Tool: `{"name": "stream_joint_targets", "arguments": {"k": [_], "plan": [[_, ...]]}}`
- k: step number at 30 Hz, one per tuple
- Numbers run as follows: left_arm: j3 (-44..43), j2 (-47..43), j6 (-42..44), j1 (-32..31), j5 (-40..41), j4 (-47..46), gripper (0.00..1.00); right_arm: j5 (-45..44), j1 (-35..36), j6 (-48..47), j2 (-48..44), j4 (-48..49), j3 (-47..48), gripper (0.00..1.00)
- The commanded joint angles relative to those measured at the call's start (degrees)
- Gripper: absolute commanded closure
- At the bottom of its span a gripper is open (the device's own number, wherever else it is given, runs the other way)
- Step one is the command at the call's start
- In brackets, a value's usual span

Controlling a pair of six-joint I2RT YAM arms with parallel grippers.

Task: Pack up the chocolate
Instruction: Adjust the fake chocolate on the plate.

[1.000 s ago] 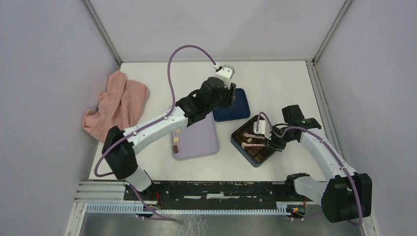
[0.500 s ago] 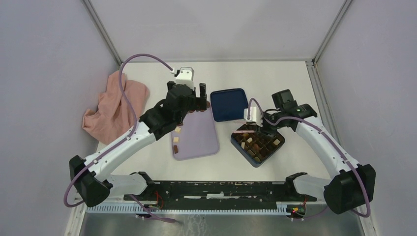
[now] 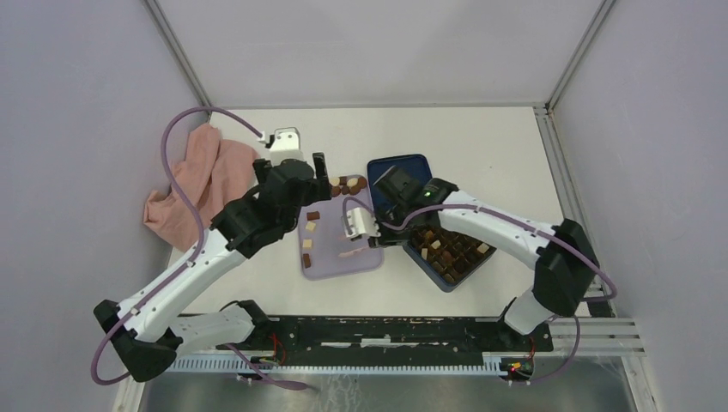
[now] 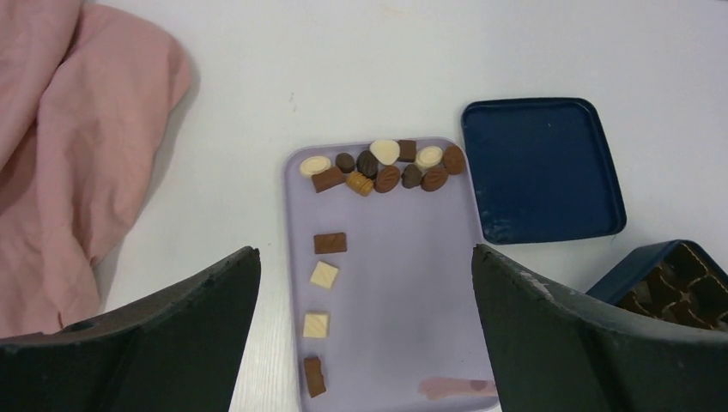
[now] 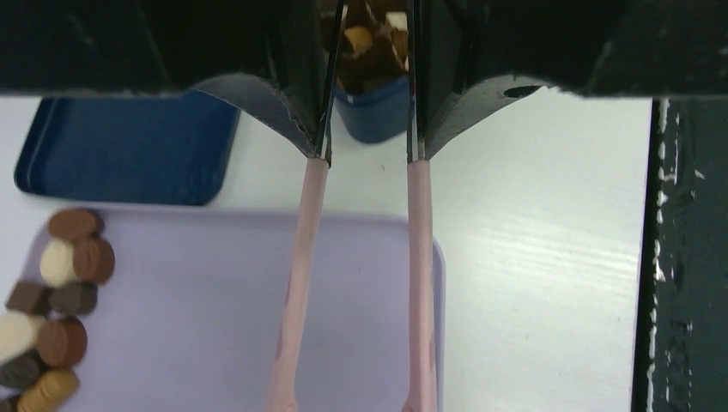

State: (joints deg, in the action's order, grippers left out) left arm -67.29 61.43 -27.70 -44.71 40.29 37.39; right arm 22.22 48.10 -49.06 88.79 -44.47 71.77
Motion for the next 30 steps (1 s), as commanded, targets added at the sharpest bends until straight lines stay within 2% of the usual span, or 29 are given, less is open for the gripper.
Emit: {"name": "stream_joint_targets", "arguments": {"k": [1, 6, 14, 30], "plan": [[-2.79, -2.33, -6.72, 0.04, 6.33, 5.54, 0.03, -3.77, 5.25, 4.02, 5.76, 3.82, 4.60, 0.58], [-4.30, -3.63, -7.89, 0.08, 8.74, 7.95, 0.03, -5.67, 8.62, 5.17, 12.67, 4.67, 7.66, 0.58], [-3.92, -6.41, -7.81, 0.11, 10.35, 9.57, 0.01, -6.41, 10.11, 8.12, 20.41, 4.92, 13.86, 0.58], [-5.66, -7.34, -1.99, 0.15, 11.46, 5.95, 0.00, -12.19, 13.05, 10.73, 27.57, 3.79, 19.68, 0.57]]}}
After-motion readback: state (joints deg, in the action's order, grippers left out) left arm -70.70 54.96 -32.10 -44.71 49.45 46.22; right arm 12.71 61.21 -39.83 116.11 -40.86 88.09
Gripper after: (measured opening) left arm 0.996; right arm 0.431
